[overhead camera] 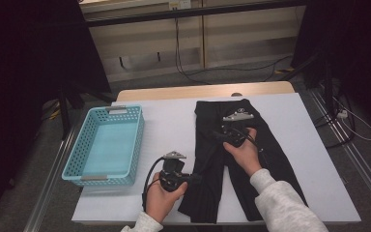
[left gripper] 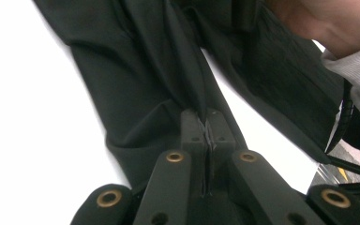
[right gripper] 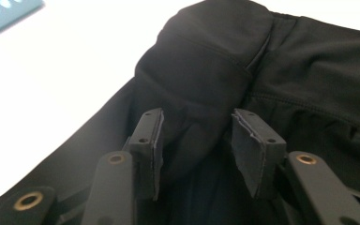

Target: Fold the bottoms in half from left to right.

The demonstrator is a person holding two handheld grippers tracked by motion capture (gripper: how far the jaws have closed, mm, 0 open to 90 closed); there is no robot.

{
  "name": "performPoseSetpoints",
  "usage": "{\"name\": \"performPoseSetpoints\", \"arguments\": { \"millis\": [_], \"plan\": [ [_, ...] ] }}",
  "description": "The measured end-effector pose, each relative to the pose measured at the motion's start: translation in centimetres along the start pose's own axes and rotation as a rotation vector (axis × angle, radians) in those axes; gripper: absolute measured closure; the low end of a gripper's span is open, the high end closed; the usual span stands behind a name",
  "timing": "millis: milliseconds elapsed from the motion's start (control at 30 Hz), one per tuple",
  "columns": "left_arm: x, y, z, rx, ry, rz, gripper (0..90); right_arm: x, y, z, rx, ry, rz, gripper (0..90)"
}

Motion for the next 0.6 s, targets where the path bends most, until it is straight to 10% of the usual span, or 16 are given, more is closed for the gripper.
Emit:
{"name": "performPoseSetpoints", "arguments": {
  "millis": [400,600],
  "plan": [
    [-0.2,-0.6,-0.2,-0.012,0.006,0.006,88.8,-0.3,2.4,0.4,0.052,0.02,0.023,49.8],
    [-0.5,-0.8,-0.4,-0.014,0.018,0.008,88.9,-0.5,2.8,0.1,0.042,0.018,0.018,72.7]
  ]
}}
Point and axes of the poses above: each handheld gripper's, and its own axes: y roughly forward along the jaws, z roughly out of its underside, x roughly to its left, the point moved 8 cm from there along y, roughly forward along the jaws, and after that the axes turned 13 degrees about z, right-handed, at the moved point
